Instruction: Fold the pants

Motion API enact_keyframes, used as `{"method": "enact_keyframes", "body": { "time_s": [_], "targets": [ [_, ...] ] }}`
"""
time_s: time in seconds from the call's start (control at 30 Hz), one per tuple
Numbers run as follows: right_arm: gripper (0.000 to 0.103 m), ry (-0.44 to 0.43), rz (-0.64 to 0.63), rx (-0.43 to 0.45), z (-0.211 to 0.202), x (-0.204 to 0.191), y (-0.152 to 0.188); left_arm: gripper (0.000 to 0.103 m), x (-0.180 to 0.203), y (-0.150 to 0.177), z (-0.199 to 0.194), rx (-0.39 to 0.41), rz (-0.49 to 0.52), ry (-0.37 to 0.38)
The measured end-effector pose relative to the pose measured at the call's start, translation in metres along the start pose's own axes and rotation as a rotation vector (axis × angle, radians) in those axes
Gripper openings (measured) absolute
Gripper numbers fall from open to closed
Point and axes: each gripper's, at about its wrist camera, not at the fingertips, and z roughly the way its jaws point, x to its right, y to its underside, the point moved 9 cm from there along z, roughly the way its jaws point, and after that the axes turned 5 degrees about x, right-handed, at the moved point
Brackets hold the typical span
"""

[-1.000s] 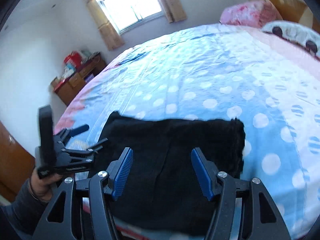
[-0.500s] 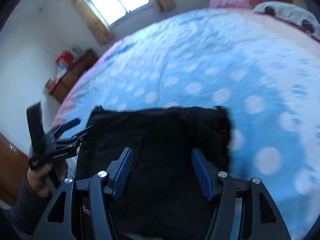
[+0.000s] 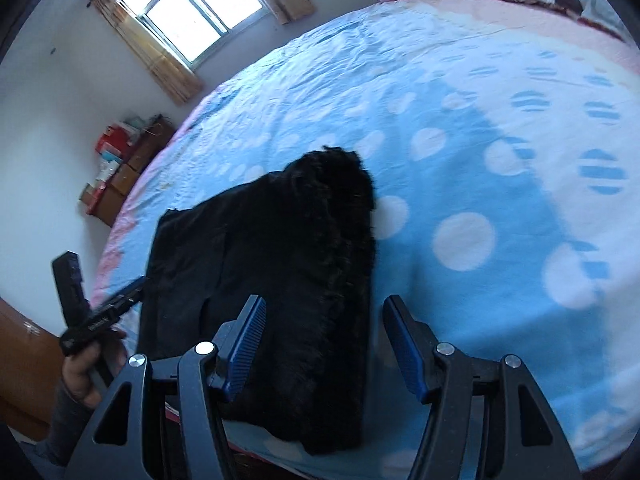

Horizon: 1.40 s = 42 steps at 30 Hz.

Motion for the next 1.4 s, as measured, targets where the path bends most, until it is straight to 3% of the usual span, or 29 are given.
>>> {"method": "enact_keyframes", "body": {
  "time_s": [0.13,0.57,0.73,0.83,0.87,0.93,1.0,1.2,1.3,1.4],
  "targets": [
    [0.062,0.015,-0.025,0.024,0.006,0.000,-0.001,0.103,0.010,0.001,0.006,-0.001,0.051,-0.026],
    [0.057,0.071,-0.014,0.069,0.008,0.003,0.001,0.103,0.009,0.002,0.011,-0.027,0.040,-0.040],
    [0.057,0.037,-0.010,0.064,0.012,0.002,0.001,0.103,0.011,0.002,0.014,-0.025,0.055,-0.033],
    [0.048,0.039,-0.025,0.067,0.012,-0.003,-0.001,0.101,0.019,0.002,0.012,-0.012,0.065,0.001],
    [0.036,0.013,-0.037,0.060,0.011,-0.009,0.002,0.093,0.023,0.002,0.011,-0.002,0.078,0.018],
    [0.032,0.010,-0.050,0.056,0.012,-0.012,0.004,0.079,0.028,0.002,0.007,0.014,0.098,0.040],
    [0.027,0.000,-0.041,0.059,0.012,-0.011,0.003,0.055,0.031,0.001,0.001,0.036,0.099,0.066],
    [0.019,0.016,-0.123,0.100,-0.007,-0.026,0.000,0.020,0.029,-0.004,-0.012,0.054,0.076,0.092],
    [0.017,0.021,-0.166,0.126,-0.021,-0.040,-0.003,0.010,0.028,-0.006,-0.020,0.071,0.051,0.106],
    [0.017,0.016,-0.218,0.151,-0.035,-0.058,-0.009,0.009,0.026,-0.010,-0.032,0.094,0.022,0.122]
  ]
}}
